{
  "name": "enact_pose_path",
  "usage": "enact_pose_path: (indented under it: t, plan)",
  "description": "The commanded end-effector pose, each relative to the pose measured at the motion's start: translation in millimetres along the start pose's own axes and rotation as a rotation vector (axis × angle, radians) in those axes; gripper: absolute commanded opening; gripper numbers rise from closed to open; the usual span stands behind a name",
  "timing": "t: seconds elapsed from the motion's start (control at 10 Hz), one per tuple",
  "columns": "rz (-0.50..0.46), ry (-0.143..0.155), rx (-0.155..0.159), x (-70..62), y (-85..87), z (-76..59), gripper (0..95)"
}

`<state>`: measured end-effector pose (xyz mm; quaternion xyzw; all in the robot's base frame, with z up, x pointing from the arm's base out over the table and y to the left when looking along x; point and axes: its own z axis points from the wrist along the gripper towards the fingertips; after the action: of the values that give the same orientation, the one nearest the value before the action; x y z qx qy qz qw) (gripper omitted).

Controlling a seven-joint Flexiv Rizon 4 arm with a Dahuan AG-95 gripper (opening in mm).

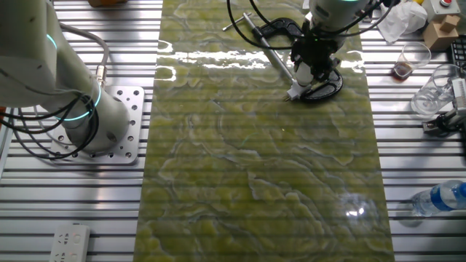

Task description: Take out the light bulb by rotating it

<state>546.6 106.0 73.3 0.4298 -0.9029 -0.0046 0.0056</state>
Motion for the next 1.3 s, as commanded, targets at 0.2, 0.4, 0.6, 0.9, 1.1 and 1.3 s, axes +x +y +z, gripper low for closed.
enact_pose_path:
  t: [0.2,0.4,0.6,0.9,1.1,1.3]
  plan:
    - [-0.363,0.0,0.0,-0.5,0.5,0.1,0.0]
    - [-0.518,-0.002,0.0,-0.5,0.5,0.0,0.0]
    - [-0.64,-0.001,0.0,-0.6,0.5,-0.1,0.0]
    - [-0.667,0.004,0.0,-0.6,0.5,-0.2,0.0]
    - [-0.664,0.005,0.001,-0.6,0.5,-0.2,0.0]
    - [-0.668,0.006,0.002,-0.6,0.5,-0.2,0.0]
